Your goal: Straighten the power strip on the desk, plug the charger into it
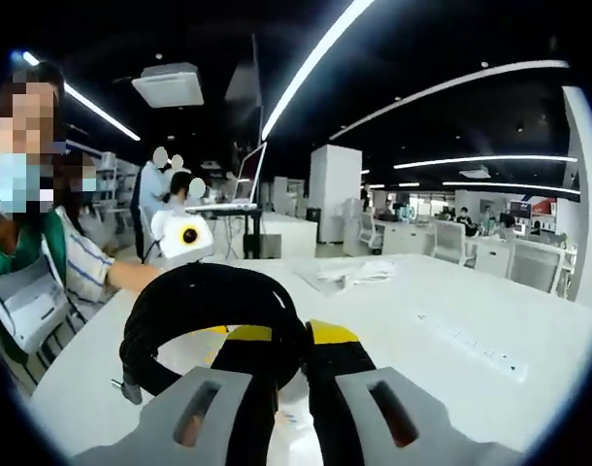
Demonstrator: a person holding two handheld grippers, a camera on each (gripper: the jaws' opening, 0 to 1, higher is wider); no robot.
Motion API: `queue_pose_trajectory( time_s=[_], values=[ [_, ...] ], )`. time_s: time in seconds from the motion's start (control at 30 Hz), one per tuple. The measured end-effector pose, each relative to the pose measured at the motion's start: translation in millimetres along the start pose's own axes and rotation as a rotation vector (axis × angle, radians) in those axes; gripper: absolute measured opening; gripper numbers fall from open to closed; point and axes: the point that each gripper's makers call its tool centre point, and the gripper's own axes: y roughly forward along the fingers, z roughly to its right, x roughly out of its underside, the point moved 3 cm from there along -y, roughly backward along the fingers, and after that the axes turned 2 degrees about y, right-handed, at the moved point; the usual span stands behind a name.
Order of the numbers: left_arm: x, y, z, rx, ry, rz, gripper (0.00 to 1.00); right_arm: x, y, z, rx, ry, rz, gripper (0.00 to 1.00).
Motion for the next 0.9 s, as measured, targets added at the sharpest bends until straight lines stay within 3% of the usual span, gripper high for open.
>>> queue_pose_trajectory(
  time_s=[0.1,0.23,0.37,0.5,0.7,0.9],
  values=[
    [-2.0,-1,-3.4,-0.033,-0.020,0.011,0.25,1.2,5,-7,0.004,-0.018,-0.003,0.09],
    [-6.9,-3,0.1,-0.032,-0.035,0.038,0.25,1.0,5,-7,0.013,-0.053,-0.018,0.08],
    [-9.9,-3,4.9,-0.017,-0.050,0.055,0.25,4.2,-2,-3,0.008,-0.029,0.000,0.08],
    [-7.9,-1,7.8,-0.011,-0.044,0.045,0.25,5.0,-3,-2,0.006,-0.002,0.013,0.08],
    [-10.1,-2,7.0,-0.010,-0.059,0.053,0.25,3.0,10,-14,0.019,-0.061,-0.028,0.08],
    [-7.9,-1,8.9,-0.003,-0.064,0.044,0.25,4.6,-5,-4,0.021,-0.046,-0.033,0.08]
  ],
)
